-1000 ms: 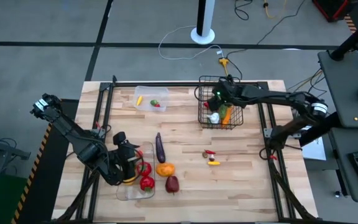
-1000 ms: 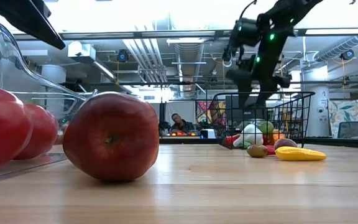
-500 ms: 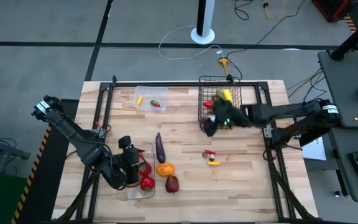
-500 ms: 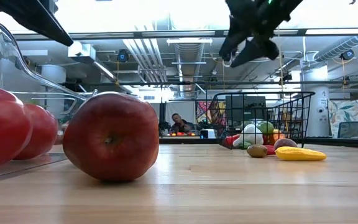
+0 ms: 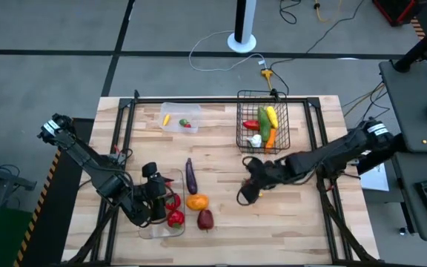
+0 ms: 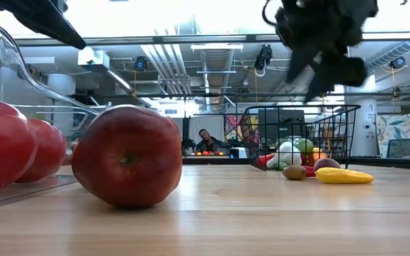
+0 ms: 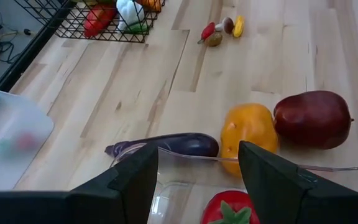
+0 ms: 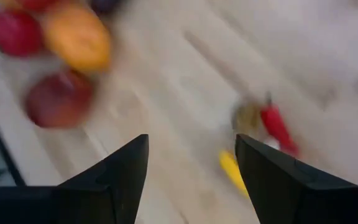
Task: Sort produce into baskets
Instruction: Put the mushroom into the white bin
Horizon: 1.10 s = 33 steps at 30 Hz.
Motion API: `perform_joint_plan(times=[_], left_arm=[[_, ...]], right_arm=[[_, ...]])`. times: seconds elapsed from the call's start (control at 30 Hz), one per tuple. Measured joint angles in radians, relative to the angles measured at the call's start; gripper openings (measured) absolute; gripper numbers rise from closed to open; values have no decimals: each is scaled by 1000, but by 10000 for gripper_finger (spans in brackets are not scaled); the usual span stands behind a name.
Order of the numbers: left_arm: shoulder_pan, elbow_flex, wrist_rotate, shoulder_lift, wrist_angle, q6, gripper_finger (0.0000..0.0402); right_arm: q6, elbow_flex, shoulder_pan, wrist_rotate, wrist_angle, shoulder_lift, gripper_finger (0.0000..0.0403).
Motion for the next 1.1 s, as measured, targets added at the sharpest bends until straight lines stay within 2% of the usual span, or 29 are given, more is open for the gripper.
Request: perform_joint_plan(times=[0.1, 0.27, 1.1], left_arm=[[0, 0, 0, 0, 0, 0, 205], [0, 0, 0, 0, -1, 4, 205], [0, 0, -2, -1, -1, 11, 205]], right_arm=[[90, 0, 23, -37, -88, 52, 229], [187, 0, 33, -38, -215, 108, 228], [231, 0, 32, 23, -157, 229, 228]])
